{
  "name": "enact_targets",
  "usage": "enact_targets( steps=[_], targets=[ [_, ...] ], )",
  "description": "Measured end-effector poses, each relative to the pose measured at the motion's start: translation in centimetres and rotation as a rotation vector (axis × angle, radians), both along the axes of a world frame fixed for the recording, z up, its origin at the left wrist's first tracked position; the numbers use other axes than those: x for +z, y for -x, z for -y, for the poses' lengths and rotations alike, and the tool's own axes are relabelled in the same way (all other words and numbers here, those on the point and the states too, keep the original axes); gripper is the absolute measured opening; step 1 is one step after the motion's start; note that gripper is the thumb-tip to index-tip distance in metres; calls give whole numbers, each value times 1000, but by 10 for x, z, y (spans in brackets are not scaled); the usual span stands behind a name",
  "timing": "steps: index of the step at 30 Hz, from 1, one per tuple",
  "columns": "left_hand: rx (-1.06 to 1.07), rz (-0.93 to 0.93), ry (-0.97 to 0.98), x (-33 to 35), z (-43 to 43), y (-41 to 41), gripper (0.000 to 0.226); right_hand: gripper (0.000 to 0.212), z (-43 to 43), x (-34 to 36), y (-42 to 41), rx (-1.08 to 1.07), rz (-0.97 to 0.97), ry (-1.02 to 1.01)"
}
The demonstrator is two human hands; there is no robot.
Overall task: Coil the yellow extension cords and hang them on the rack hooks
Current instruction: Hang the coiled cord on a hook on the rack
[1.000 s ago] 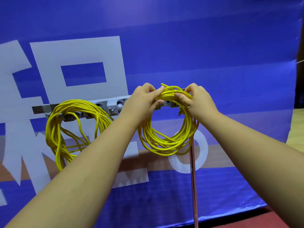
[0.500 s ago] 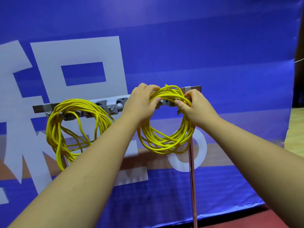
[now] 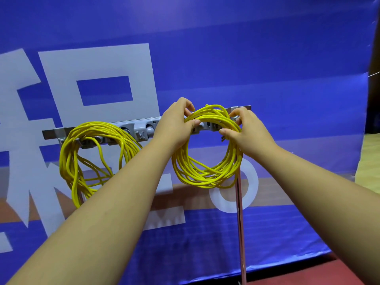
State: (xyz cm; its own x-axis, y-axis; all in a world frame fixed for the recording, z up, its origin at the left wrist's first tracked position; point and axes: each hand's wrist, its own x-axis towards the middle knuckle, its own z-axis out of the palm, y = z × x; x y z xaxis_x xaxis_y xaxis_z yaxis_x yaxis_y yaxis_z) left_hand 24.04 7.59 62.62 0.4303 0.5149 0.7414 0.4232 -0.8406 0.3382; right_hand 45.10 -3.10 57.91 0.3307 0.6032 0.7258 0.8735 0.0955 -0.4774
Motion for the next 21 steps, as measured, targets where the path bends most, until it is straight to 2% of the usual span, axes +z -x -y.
enact_targets(
  steps=[4,9,11,15,17,21],
  targets=[
    [5,-10,36,7,-1,0,15,39,2,5,0,46,-52,-28],
    [22,5,-2,8,2,-1,13,27,0,11,3,64,-175,-61],
    [35,-4,-29,5,3,-1,14,27,-4,13,2,123,-288,-44],
    [27,-3,-34,-1,3,2,10,40,-14,15,-4,407,-714,58],
    [15,-15,-45,-2,3,6,6,45,-17,14,-4,456,-787,110],
    [-24,-42,-56,-3,4,15,10,41,-20,11,-5,481,-805,123]
  ],
)
